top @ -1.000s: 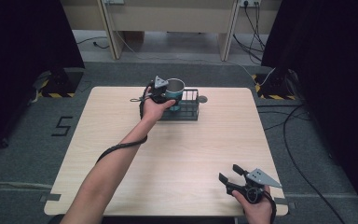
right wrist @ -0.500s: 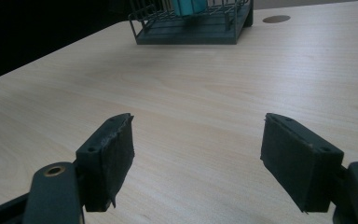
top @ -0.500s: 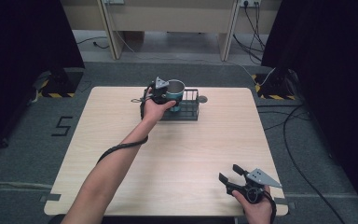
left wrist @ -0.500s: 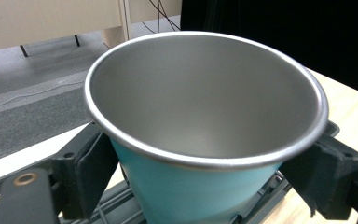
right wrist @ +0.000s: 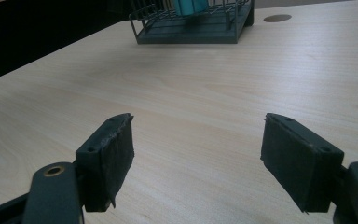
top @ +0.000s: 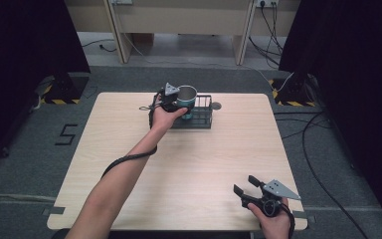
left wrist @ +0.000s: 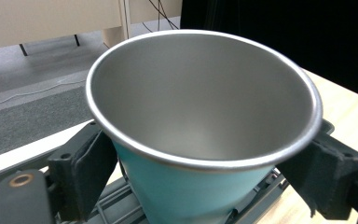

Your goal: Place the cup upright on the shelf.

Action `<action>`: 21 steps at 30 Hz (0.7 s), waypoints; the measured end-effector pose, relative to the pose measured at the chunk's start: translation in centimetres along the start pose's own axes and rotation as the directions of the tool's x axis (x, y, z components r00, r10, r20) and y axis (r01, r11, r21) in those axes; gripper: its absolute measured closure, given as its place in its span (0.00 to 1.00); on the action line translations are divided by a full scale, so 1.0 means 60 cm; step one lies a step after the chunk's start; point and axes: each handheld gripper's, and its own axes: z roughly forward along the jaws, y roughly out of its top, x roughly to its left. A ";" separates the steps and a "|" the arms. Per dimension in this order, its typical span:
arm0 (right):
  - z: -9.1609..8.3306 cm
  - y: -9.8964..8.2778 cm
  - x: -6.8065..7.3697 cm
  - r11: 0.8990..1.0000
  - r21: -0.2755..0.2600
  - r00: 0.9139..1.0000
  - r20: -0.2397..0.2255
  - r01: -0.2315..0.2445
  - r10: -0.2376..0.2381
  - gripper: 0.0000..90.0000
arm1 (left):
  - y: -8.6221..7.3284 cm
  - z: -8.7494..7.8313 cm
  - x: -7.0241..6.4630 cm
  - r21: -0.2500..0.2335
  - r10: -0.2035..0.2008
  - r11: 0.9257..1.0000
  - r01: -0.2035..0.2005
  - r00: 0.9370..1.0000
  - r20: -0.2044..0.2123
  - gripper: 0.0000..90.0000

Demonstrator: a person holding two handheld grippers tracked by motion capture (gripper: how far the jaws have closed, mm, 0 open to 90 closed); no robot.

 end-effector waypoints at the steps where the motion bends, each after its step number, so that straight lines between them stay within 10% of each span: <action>1: 0.000 0.000 0.000 1.000 0.001 1.000 0.000 -0.003 0.003 0.29 | 0.000 -0.001 0.001 -0.002 0.000 1.000 0.000 1.000 0.001 0.16; 21: 0.000 0.000 -0.001 1.000 0.003 1.000 0.002 0.001 -0.001 0.29 | 0.000 -0.047 0.001 -0.025 0.037 0.999 -0.037 0.999 0.012 0.16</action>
